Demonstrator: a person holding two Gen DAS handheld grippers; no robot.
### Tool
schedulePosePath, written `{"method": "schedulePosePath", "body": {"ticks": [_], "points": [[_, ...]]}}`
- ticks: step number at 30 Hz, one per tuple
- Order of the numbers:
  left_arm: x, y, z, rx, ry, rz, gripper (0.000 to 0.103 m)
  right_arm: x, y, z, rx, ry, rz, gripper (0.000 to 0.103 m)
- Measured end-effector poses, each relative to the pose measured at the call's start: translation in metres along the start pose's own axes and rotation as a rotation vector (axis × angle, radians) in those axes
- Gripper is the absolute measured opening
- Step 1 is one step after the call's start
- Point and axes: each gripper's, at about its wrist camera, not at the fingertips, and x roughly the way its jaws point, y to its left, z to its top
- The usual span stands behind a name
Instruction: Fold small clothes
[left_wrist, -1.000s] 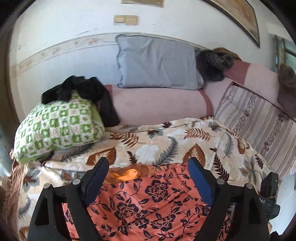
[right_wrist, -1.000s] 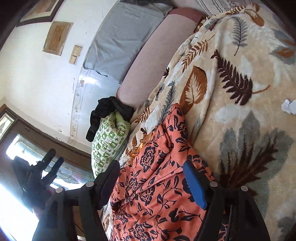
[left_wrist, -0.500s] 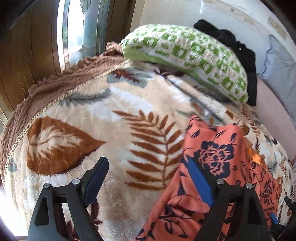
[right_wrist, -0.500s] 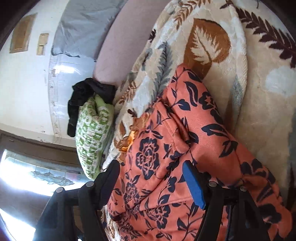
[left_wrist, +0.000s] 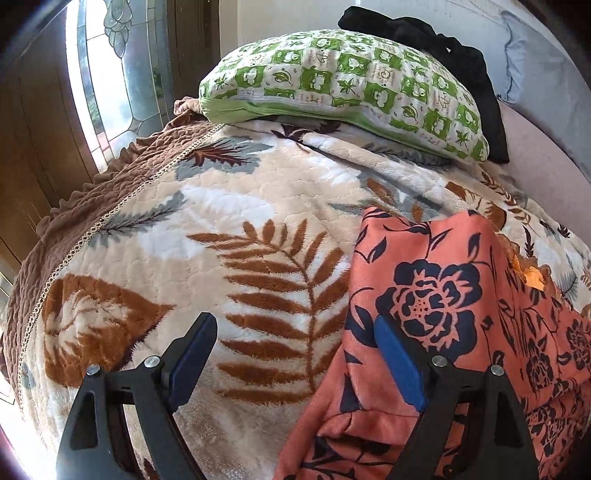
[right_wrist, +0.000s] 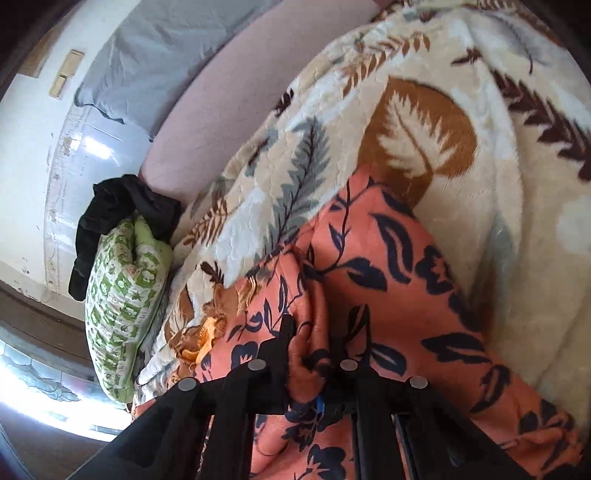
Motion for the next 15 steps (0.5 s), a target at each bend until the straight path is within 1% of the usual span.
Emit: {"method": "schedulePosePath", "body": {"ticks": [2,3,4,5,6,7,8,9,11,12,13,14,15], "points": [[0.002,0.001,-0.001,-0.002,0.011,0.025,0.087,-0.028,0.005,-0.002,-0.069,-0.083,-0.002,0.009],[0.003,-0.001,-0.002,0.005,0.017,0.026,0.087,-0.041,0.007,-0.004,-0.107,-0.113,-0.005,0.009],[0.003,-0.004,-0.003,0.020,0.020,0.030,0.087,-0.050,0.006,-0.006,-0.136,-0.132,-0.015,0.009],[0.004,-0.008,-0.004,0.041,0.019,0.042,0.087,-0.053,0.005,-0.008,-0.150,-0.130,-0.033,0.009],[0.004,-0.013,-0.005,0.068,0.015,0.061,0.087,-0.047,-0.001,-0.007,-0.157,-0.087,-0.055,0.010],[0.005,-0.017,-0.007,0.094,0.014,0.080,0.087,-0.033,-0.010,-0.006,-0.150,-0.002,-0.073,0.010],[0.005,-0.020,-0.008,0.113,0.012,0.094,0.087,-0.018,-0.022,-0.006,-0.119,0.087,-0.103,0.011],[0.004,-0.021,-0.008,0.123,0.008,0.101,0.087,-0.009,-0.036,-0.006,-0.071,0.154,-0.118,0.011],[0.001,-0.020,-0.008,0.130,-0.004,0.107,0.087,-0.018,-0.054,-0.001,0.030,0.156,-0.019,0.013],[-0.001,-0.019,-0.007,0.132,-0.013,0.118,0.087,-0.025,-0.059,0.002,0.072,0.152,0.001,0.015],[-0.003,-0.018,-0.006,0.130,-0.023,0.126,0.087,-0.034,-0.064,0.005,0.097,0.133,0.001,0.017],[-0.007,-0.017,-0.005,0.120,-0.039,0.126,0.087,-0.045,-0.068,0.009,0.102,0.100,-0.016,0.017],[-0.013,-0.016,-0.003,0.107,-0.064,0.109,0.087,-0.056,-0.070,0.012,0.095,0.063,-0.031,0.021]]}}
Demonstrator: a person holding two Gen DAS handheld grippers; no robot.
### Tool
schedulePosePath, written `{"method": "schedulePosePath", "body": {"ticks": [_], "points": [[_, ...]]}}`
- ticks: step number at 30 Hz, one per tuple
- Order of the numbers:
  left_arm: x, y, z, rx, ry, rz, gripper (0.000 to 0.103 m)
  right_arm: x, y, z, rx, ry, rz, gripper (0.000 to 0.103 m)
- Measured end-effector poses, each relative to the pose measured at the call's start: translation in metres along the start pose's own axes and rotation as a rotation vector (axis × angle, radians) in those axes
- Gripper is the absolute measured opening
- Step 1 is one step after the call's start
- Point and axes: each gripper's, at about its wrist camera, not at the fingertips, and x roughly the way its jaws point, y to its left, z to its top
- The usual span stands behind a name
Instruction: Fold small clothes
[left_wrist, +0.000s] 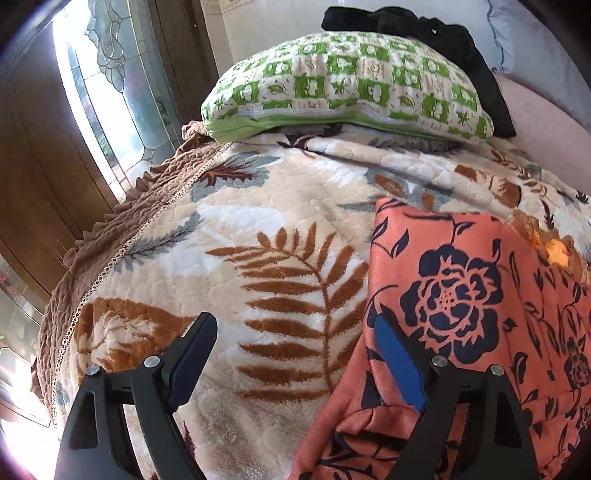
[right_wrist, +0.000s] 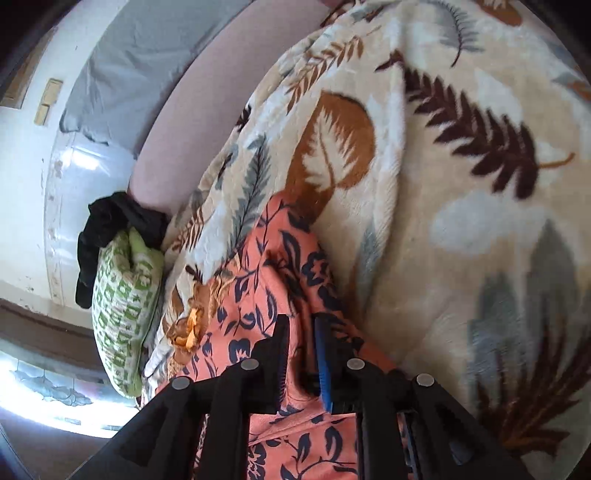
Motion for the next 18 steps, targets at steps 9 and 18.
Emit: {"method": "schedulePosePath", "body": {"ticks": [9,18], "points": [[-0.007,-0.047,-0.010,0.178,0.003,-0.149,0.088,0.004,0.061,-0.033,-0.286,0.036,0.043,0.025],[-0.003,-0.023,-0.014,0.086,0.068,-0.220,0.093,0.009,0.040,-0.047,-0.289,0.176,-0.028,0.023]]}}
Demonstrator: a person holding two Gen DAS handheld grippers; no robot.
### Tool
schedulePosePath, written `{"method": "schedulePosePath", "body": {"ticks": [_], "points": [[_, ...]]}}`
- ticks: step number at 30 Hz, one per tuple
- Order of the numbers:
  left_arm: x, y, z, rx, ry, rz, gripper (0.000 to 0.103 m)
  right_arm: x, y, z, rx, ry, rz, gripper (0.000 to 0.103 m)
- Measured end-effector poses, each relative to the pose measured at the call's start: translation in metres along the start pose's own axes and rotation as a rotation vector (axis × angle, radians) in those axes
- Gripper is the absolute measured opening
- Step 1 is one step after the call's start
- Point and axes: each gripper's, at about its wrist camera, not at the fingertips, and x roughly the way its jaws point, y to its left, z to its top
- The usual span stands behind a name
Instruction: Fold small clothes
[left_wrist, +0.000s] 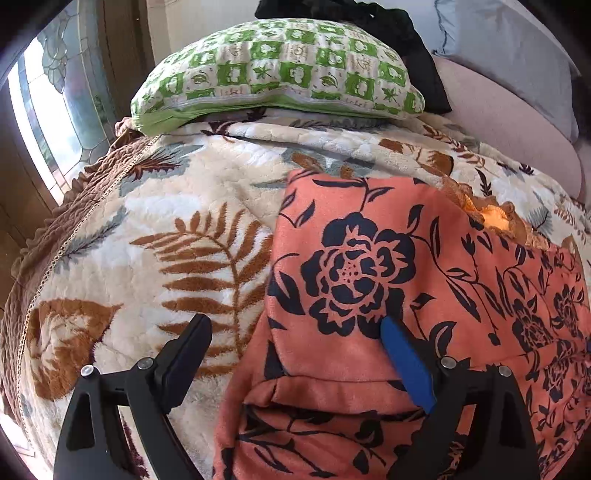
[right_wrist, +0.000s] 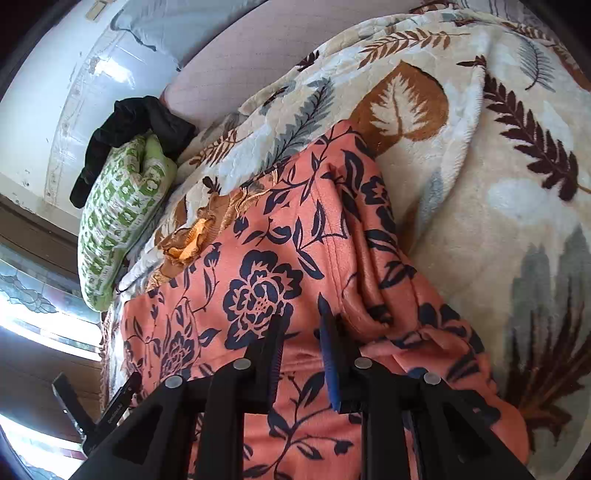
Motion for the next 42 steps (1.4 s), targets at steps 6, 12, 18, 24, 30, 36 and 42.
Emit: {"method": "schedulePosePath", "body": {"ticks": [6,12,18,24,30,36,42], "points": [[-0.038,0.038,-0.028,-0.038,-0.045,0.005,0.093,-0.069,-0.033,-0.018,0.015,-0.018,0.066,0.076],[-0.083,0.069,-0.086,-0.041,-0.034,0.019,0.093,-0.124,-0.062,-0.056,-0.009,-0.053,0.103,0.079],[-0.115,0.085,-0.141,-0.114,0.068,-0.161,0.093,-0.126,-0.079,-0.081,-0.008,0.025,0.098,0.079],[-0.113,0.097,-0.174,-0.169,0.182,-0.208,0.076,-0.126,-0.095,-0.096,0.005,0.059,0.077,0.079],[-0.114,0.094,-0.189,-0.131,0.229,-0.213,0.065,-0.133,-0.107,-0.108,-0.001,0.115,0.063,0.079],[-0.113,0.088,-0.199,-0.065,0.271,-0.236,0.066,-0.124,-0.116,-0.120,0.023,0.205,0.029,0.079],[-0.111,0.088,-0.199,-0.051,0.288,-0.223,0.041,-0.108,-0.117,-0.128,0.016,0.292,-0.022,0.079]]}}
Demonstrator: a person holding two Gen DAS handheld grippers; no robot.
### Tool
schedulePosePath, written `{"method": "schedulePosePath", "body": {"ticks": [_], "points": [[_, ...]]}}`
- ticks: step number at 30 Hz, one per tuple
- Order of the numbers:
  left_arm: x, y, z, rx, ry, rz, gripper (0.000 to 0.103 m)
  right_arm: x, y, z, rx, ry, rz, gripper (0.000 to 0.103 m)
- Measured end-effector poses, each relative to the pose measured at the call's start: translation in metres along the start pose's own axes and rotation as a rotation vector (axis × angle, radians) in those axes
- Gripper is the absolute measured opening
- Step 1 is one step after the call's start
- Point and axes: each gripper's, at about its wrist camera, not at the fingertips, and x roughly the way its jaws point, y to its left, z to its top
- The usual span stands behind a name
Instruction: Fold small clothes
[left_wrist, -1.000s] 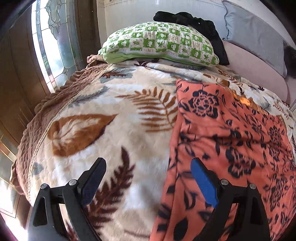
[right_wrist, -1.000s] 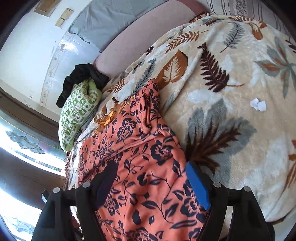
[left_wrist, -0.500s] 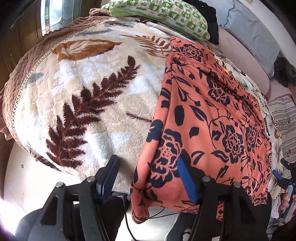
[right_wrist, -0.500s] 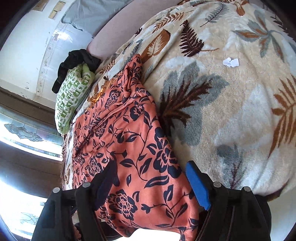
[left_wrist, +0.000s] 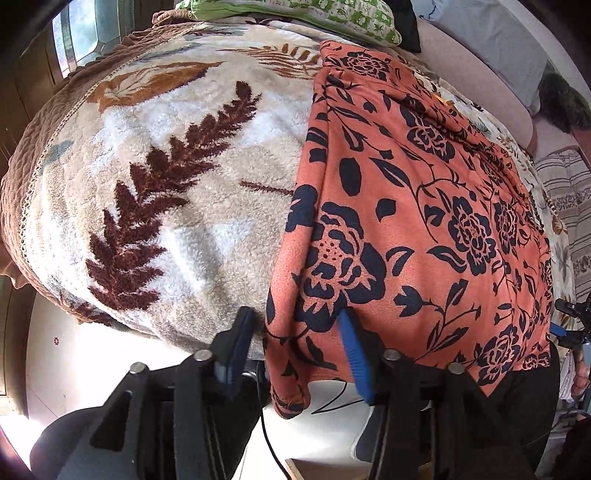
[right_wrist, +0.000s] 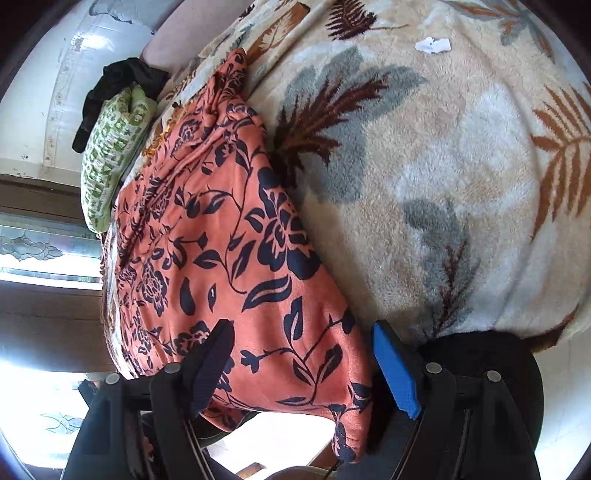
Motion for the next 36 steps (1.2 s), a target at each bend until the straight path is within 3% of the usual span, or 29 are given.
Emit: {"method": "schedulePosePath", "body": {"ticks": [2,6,8,10,12,13,14,15,19,21,22,24,26,27,29,33,36], "points": [[-0.002,0.003,0.000,-0.013,0.001,-0.042,0.014,0.005,0.001,-0.002,-0.018,0.029,-0.020,0.079],[-0.003,0.002,0.001,-0.012,0.007,-0.051,0.014,0.011,0.001,-0.007,-0.043,0.060,-0.059,0.079],[-0.003,-0.002,0.000,0.002,0.022,-0.055,0.029,0.013,0.004,-0.009,-0.069,0.061,-0.079,0.077],[-0.002,-0.007,-0.003,0.016,0.040,-0.063,0.034,0.015,0.008,-0.013,-0.087,0.068,-0.092,0.068],[-0.001,-0.010,-0.005,0.027,0.051,-0.056,0.034,0.018,0.013,-0.018,-0.123,0.078,-0.117,0.058],[0.000,-0.009,-0.006,0.018,0.056,-0.050,0.028,0.018,0.016,-0.020,-0.145,0.074,-0.133,0.052],[0.000,-0.007,-0.007,-0.001,0.063,-0.037,0.017,0.016,0.018,-0.021,-0.157,0.065,-0.146,0.050],[0.001,-0.005,-0.007,-0.020,0.067,-0.032,0.014,0.015,0.018,-0.022,-0.159,0.058,-0.150,0.049],[0.000,-0.004,-0.010,-0.023,0.073,-0.039,0.015,0.014,0.010,-0.022,-0.137,0.057,-0.117,0.048],[0.009,-0.005,-0.013,-0.033,0.137,-0.014,0.051,0.013,0.012,-0.021,-0.162,0.067,-0.133,0.048],[0.015,-0.003,-0.015,-0.047,0.177,-0.006,0.076,0.013,0.014,-0.021,-0.178,0.069,-0.148,0.047],[0.023,0.000,-0.020,-0.079,0.200,-0.003,0.073,0.015,0.022,-0.024,-0.224,0.073,-0.207,0.036],[0.025,0.004,-0.020,-0.106,0.216,-0.063,0.023,0.013,0.031,-0.028,-0.271,0.079,-0.228,0.015],[0.023,0.006,-0.020,-0.109,0.221,-0.098,0.016,0.009,0.035,-0.030,-0.287,0.078,-0.227,0.013],[0.019,0.002,-0.020,-0.080,0.202,-0.092,0.013,0.002,0.040,-0.032,-0.312,0.073,-0.222,0.011],[0.006,-0.005,-0.015,-0.048,0.159,-0.087,0.011,-0.018,0.047,-0.025,-0.288,0.066,-0.105,0.010],[-0.017,-0.003,-0.001,-0.031,0.107,-0.148,0.010,-0.037,0.057,-0.016,-0.271,0.028,-0.016,0.009]]}}
